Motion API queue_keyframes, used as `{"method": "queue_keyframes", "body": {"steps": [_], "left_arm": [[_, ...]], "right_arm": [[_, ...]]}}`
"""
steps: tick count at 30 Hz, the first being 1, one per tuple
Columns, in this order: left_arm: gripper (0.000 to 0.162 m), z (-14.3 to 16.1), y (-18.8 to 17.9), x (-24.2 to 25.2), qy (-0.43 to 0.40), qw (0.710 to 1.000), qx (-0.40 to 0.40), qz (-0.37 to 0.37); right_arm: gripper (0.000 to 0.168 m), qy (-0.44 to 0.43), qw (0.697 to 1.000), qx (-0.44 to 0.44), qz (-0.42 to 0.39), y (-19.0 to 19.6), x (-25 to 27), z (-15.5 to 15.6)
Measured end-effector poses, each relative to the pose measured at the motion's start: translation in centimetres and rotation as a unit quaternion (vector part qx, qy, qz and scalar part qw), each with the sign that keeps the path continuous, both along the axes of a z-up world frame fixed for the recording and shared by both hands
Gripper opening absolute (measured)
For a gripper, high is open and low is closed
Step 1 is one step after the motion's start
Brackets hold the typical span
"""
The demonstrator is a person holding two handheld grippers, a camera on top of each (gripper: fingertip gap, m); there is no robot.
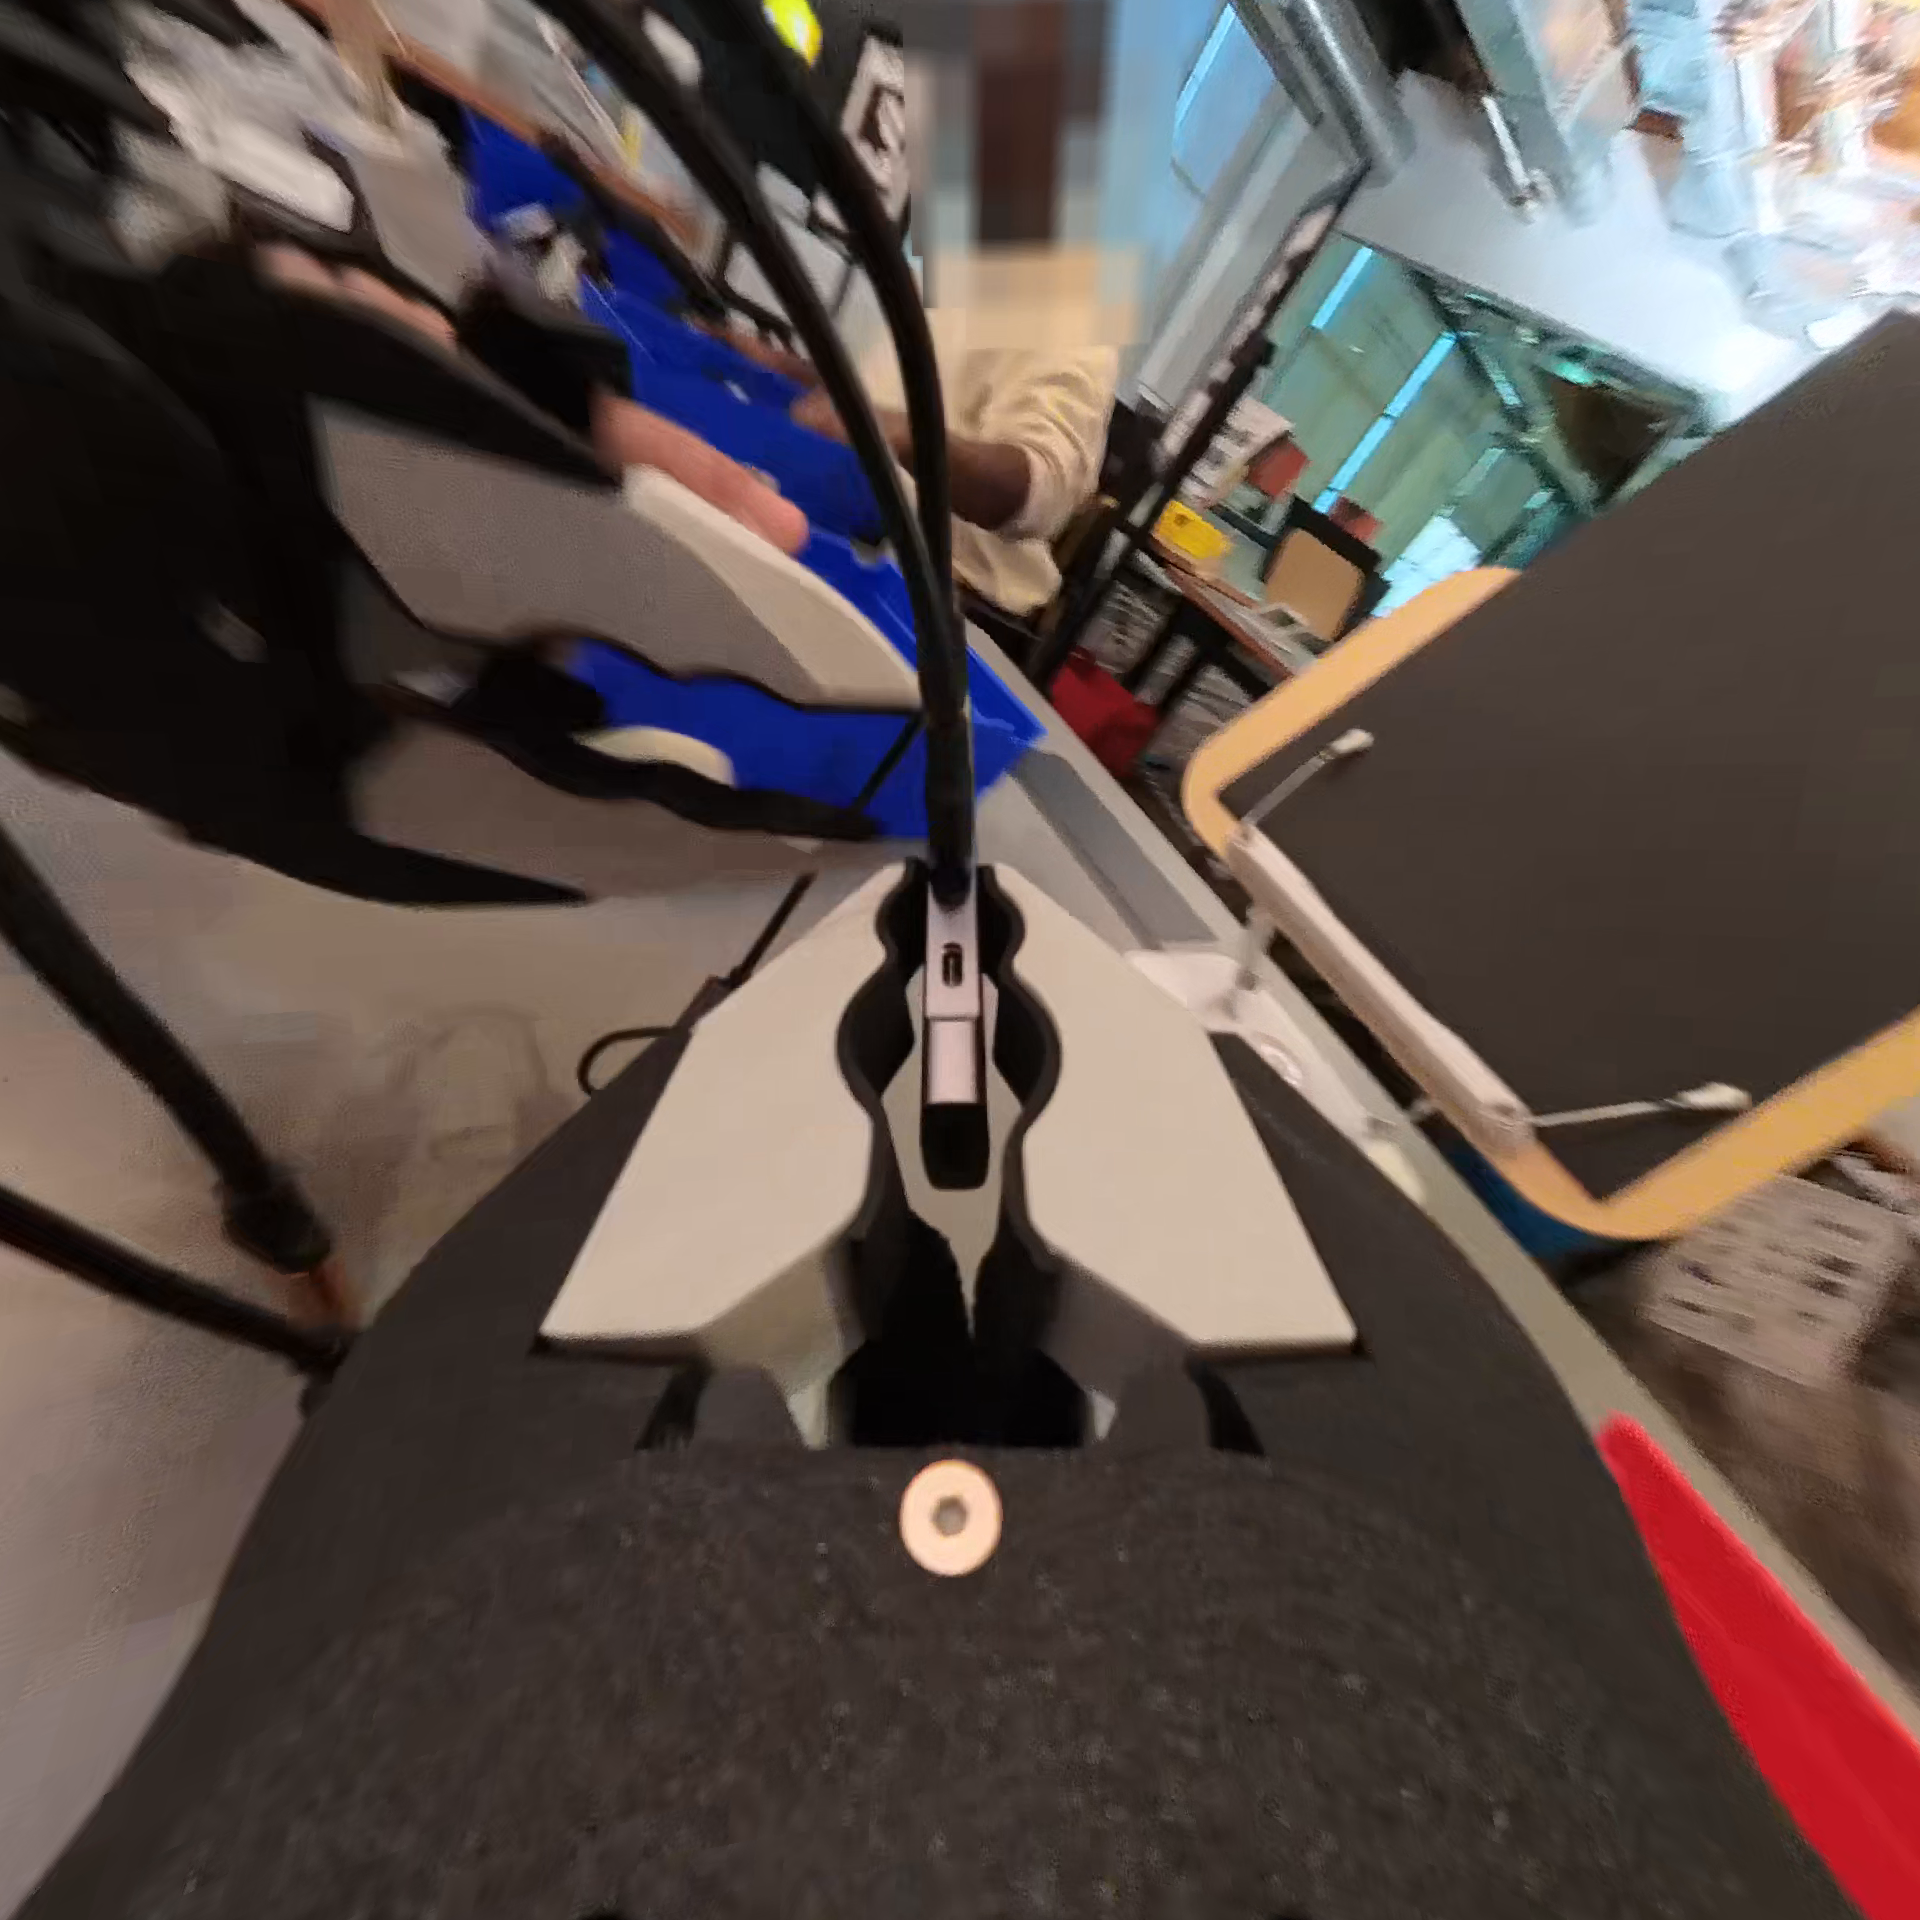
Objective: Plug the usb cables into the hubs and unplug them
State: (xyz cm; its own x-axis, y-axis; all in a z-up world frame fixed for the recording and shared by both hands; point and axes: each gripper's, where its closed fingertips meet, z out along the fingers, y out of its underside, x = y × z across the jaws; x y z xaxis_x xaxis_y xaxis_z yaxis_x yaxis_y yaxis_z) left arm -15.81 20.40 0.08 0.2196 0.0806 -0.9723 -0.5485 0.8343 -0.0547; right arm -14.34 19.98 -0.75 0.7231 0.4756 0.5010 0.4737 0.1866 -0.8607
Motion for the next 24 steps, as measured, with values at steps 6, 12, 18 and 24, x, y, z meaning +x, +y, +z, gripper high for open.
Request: {"method": "queue_keyframes", "body": {"steps": [6,12,18,24], "left_arm": [[0.023,-4.9,-3.6,-1.0,-0.097,0.827,-0.545,-0.101],[0.026,-5.1,-2.7,-1.6,-0.186,0.743,-0.630,-0.131],[0.021,-4.7,-2.4,-2.2,-0.218,0.737,-0.616,-0.173],[0.018,-5.1,-2.4,-2.5,-0.204,0.758,-0.599,-0.159]], "right_arm": [[0.007,-0.149,0.981,0.077,-0.095,1.0,1.8,-3.7],[0.007,-0.188,0.971,0.106,-0.103,0.9,0.1,-5.1],[0.007,-0.200,0.970,0.116,-0.073,0.3,-2.4,-5.9],[0.007,-0.195,0.970,0.114,-0.089,0.4,-2.5,-5.6]]}}
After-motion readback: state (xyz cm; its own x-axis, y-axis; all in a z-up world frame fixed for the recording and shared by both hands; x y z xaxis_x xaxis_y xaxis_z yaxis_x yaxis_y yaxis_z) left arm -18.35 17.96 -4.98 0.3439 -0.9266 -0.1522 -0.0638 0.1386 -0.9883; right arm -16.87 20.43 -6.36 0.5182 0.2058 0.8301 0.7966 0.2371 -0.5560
